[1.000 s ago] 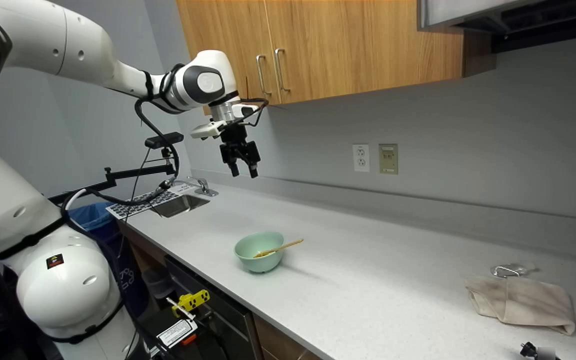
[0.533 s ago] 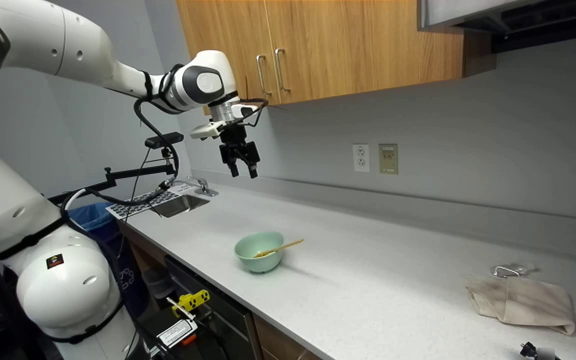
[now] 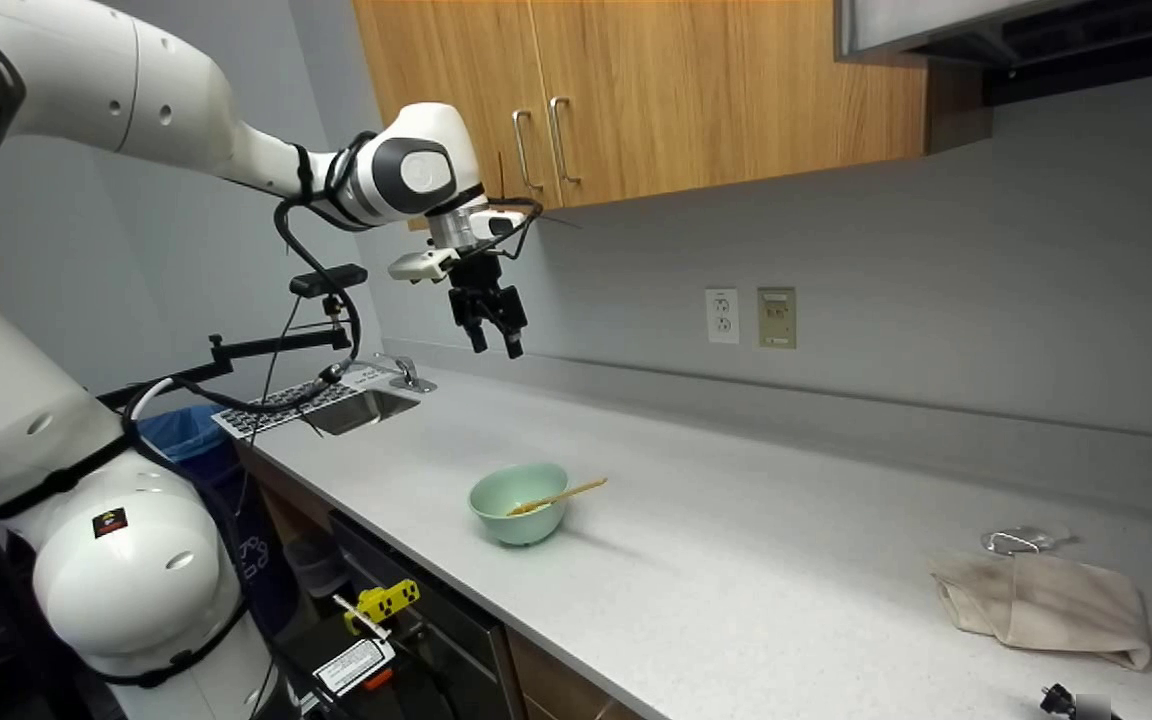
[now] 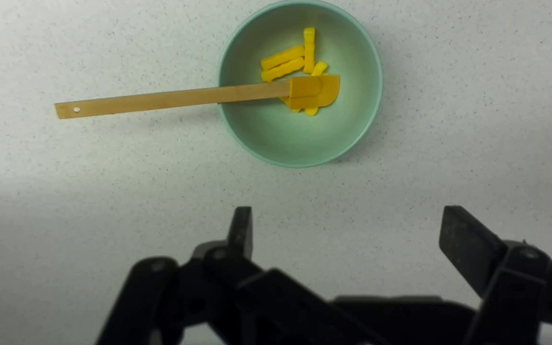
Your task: Use the wooden cooking stick to stir the contents of the green bowl
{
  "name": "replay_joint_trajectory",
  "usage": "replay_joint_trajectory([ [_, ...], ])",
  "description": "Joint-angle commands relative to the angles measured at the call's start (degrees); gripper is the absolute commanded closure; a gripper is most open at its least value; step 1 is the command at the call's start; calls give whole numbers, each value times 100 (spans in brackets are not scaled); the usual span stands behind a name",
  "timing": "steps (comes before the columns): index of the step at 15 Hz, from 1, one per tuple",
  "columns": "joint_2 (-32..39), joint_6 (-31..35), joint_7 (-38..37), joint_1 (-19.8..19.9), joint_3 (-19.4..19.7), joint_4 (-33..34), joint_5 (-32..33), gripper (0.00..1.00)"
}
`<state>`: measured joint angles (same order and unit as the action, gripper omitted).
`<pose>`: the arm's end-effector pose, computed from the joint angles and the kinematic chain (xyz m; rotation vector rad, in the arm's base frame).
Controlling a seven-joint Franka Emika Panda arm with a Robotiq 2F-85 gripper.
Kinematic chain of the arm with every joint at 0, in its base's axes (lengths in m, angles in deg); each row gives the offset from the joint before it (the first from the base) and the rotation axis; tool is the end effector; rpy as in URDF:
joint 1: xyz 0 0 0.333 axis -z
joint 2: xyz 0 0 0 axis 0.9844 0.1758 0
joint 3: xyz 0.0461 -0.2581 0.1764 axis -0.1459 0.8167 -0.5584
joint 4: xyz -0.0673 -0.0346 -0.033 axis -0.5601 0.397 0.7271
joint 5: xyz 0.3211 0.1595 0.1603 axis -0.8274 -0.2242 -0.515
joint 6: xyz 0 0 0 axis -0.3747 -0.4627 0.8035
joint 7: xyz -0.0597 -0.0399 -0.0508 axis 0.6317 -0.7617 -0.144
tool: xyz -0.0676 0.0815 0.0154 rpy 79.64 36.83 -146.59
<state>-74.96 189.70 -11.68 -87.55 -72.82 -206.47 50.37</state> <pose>0.4342 0.1603 0.4991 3.1203 0.2160 0.1426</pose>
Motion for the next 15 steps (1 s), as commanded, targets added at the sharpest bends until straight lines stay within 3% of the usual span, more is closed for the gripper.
replay_joint_trajectory([
  [1,-193,201,-264,9,83,-203,-149,0],
  [15,-92,143,-265,4,81,-147,-72,0],
])
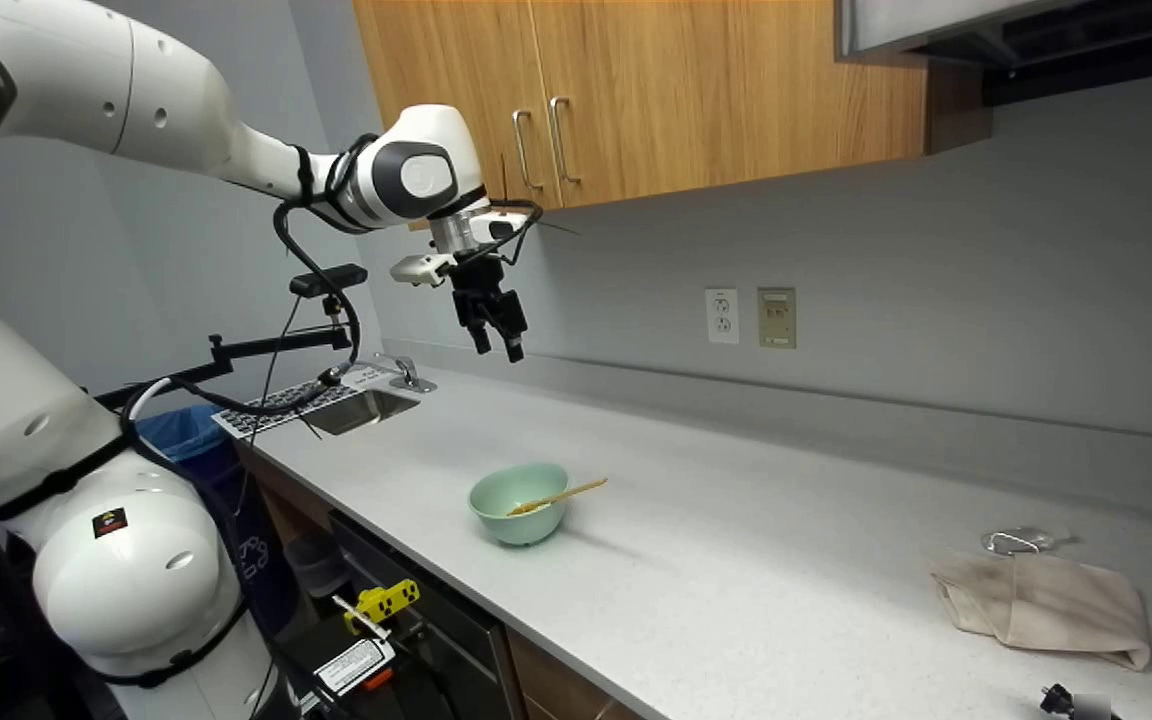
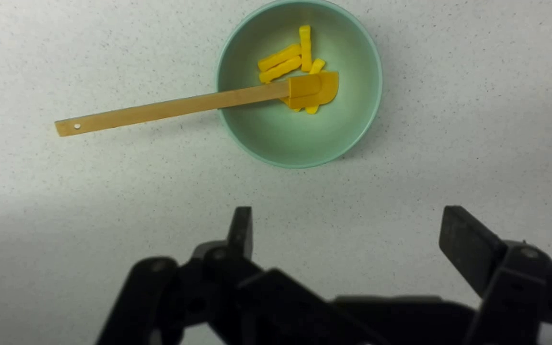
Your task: Use the wooden cooking stick to stir the contents of the green bowl
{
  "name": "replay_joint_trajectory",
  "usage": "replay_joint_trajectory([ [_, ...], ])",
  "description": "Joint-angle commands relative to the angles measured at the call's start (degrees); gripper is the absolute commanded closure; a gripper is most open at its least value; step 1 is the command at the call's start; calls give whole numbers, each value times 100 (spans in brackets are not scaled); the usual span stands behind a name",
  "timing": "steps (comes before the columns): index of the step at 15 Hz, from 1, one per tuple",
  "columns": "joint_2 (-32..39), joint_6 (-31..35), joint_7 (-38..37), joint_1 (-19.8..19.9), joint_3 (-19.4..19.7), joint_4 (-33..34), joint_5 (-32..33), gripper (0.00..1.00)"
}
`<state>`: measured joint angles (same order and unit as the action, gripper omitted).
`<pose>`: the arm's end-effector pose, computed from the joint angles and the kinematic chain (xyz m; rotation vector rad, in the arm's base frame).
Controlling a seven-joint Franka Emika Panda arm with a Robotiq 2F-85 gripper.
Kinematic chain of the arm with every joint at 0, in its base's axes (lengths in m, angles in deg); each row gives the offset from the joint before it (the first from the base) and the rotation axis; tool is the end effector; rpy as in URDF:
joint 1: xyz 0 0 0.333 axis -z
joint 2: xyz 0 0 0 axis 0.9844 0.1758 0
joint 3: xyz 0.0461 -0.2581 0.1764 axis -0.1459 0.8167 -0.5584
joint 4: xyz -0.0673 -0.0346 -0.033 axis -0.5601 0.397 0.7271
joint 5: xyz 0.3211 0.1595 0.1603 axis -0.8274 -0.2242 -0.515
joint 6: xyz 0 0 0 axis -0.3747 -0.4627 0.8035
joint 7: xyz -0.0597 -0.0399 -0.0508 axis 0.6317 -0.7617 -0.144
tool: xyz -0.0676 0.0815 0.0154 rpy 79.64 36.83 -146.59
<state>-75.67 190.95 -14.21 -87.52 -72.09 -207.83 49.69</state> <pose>0.4327 0.1534 0.4957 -3.1297 -0.1183 -0.1549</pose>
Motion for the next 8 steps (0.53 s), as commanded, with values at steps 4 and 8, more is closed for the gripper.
replay_joint_trajectory([
  [4,-130,55,-52,28,51,-149,-55,0],
  [8,-275,49,-235,117,95,-306,-31,0],
])
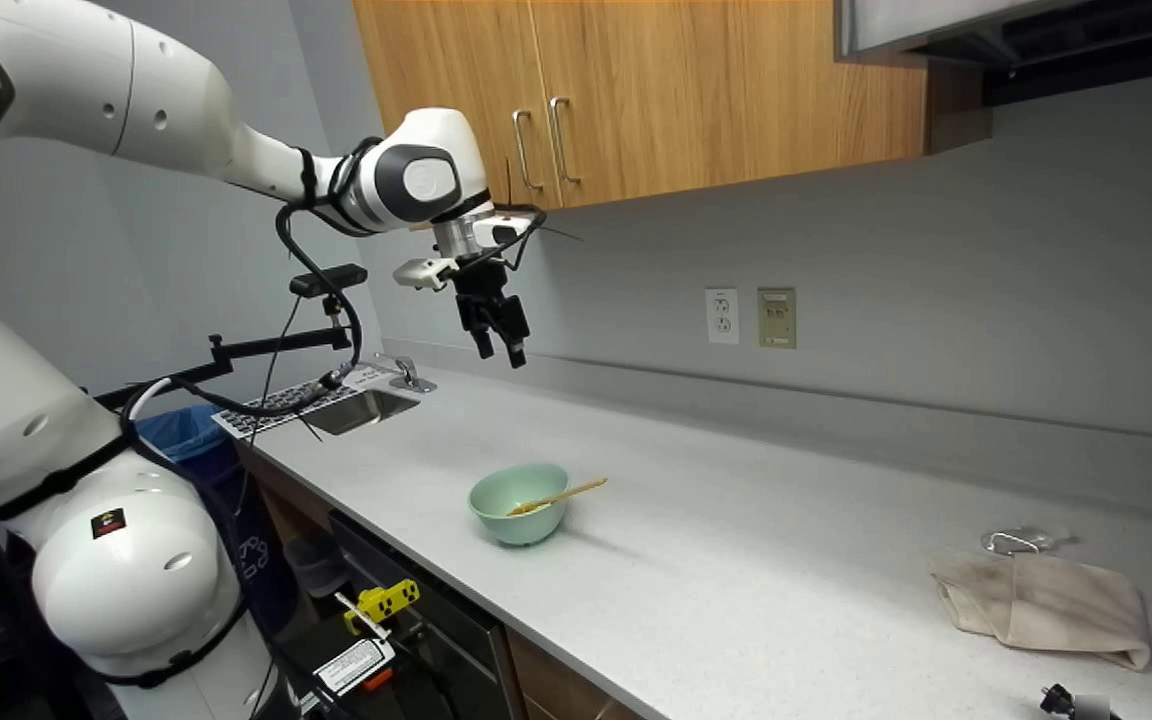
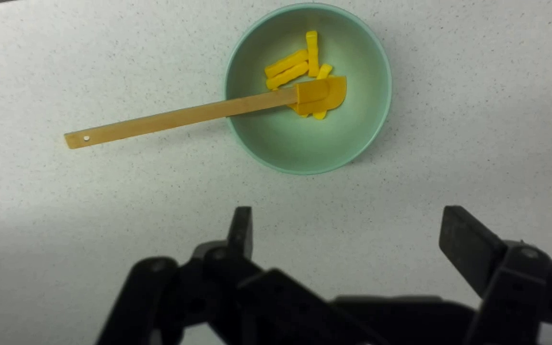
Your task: Use the wooden cooking stick to stir the contents of the green bowl
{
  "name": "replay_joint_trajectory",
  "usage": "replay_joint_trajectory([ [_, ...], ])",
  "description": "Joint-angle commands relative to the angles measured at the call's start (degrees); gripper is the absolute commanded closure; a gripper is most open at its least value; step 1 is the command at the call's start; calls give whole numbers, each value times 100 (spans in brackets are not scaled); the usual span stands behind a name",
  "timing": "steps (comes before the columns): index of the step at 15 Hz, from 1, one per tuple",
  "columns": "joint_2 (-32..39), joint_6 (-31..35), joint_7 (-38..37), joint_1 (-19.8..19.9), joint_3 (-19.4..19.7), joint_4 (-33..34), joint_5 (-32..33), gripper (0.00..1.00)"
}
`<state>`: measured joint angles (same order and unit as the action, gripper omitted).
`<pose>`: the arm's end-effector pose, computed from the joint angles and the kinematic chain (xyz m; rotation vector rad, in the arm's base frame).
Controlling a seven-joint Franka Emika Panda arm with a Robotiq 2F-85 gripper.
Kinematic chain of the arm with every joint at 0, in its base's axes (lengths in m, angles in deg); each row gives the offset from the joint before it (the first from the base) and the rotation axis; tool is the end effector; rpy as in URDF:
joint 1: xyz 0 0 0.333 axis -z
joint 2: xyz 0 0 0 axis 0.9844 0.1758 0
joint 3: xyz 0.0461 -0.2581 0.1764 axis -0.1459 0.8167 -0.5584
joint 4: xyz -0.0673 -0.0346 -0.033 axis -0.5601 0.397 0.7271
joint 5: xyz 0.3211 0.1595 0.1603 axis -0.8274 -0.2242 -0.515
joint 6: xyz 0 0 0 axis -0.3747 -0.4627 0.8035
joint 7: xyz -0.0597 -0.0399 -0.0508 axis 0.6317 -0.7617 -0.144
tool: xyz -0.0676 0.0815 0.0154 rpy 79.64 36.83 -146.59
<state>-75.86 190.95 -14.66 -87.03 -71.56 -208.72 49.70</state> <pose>0.4325 0.1441 0.4900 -3.1332 -0.0776 -0.1363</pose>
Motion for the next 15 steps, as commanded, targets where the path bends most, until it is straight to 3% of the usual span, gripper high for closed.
replay_joint_trajectory([
  [1,-293,53,-319,105,39,-268,5,0],
  [2,-59,-15,-133,42,29,-71,0,0],
  [8,-161,-15,-237,81,40,-177,-1,0],
  [15,4,260,-1950,413,-98,-384,154,0],
])
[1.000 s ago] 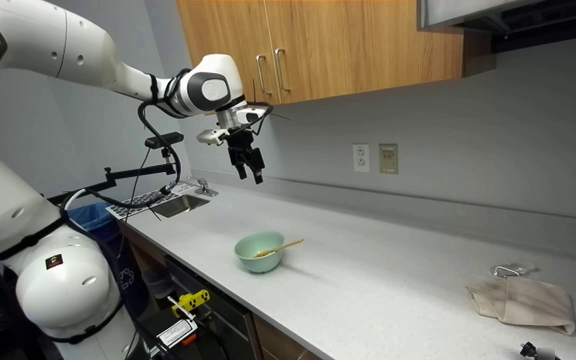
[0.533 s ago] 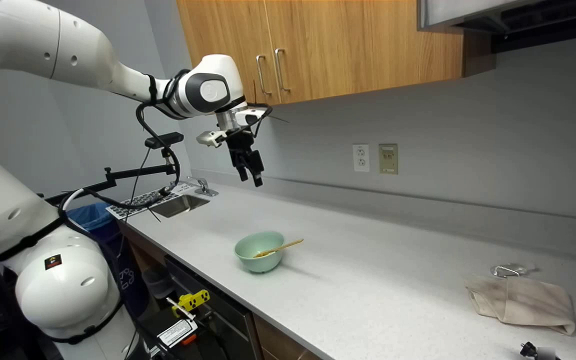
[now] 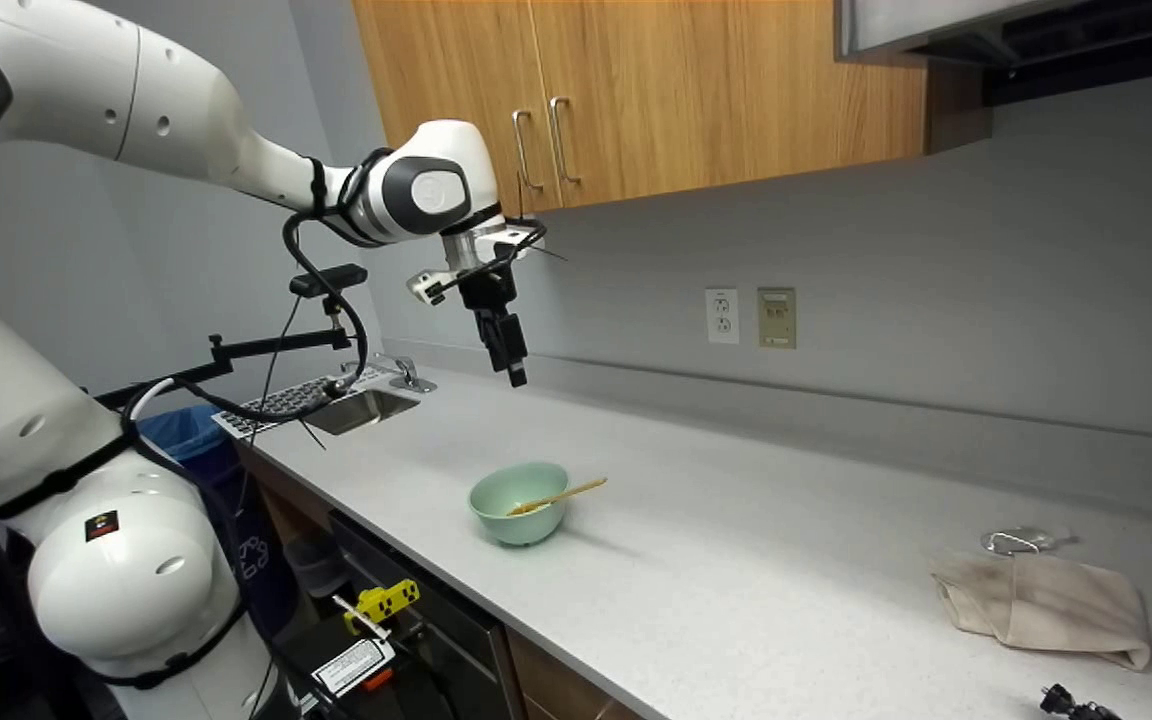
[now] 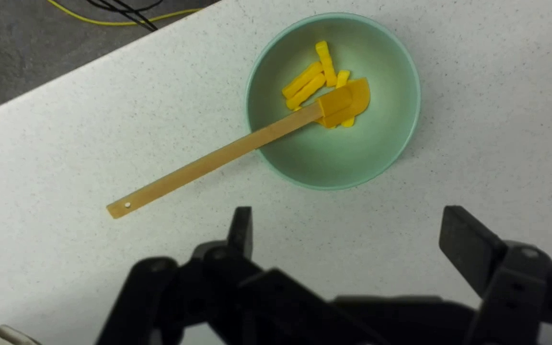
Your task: Use the wooden cooking stick to stir the contents of the green bowl
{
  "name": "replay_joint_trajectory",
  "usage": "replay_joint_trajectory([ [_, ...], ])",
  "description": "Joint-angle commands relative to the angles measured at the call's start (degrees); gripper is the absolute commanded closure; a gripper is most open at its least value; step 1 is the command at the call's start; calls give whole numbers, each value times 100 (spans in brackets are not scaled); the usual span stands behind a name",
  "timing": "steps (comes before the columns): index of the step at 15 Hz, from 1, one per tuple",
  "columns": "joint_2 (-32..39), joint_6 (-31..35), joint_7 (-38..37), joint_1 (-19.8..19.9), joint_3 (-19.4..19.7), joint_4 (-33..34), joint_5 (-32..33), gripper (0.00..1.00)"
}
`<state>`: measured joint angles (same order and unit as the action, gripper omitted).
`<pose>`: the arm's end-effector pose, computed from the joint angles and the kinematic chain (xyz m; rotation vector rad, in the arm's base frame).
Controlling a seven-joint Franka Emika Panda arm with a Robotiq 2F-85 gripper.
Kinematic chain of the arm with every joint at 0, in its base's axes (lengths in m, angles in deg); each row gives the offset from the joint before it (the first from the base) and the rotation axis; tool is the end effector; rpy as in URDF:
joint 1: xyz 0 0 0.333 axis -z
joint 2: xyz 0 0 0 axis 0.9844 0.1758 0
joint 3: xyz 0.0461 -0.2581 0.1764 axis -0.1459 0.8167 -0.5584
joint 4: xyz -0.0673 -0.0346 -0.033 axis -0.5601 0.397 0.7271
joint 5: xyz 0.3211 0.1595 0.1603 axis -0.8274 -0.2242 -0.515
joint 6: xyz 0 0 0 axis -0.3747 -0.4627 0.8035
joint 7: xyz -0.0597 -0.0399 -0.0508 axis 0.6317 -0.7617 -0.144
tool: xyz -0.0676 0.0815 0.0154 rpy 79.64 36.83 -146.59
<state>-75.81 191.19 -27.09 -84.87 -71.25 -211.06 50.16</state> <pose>0.4322 0.1219 0.4706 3.1172 -0.3266 0.0834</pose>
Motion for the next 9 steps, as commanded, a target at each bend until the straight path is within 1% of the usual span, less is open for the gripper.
replay_joint_trajectory([
  [1,8,288,-984,239,-145,-188,131,0],
  [3,-10,415,-1596,327,-175,-291,192,0],
  [4,52,219,-1081,188,-70,-163,80,0],
  [9,60,232,-1136,192,-73,-191,86,0],
])
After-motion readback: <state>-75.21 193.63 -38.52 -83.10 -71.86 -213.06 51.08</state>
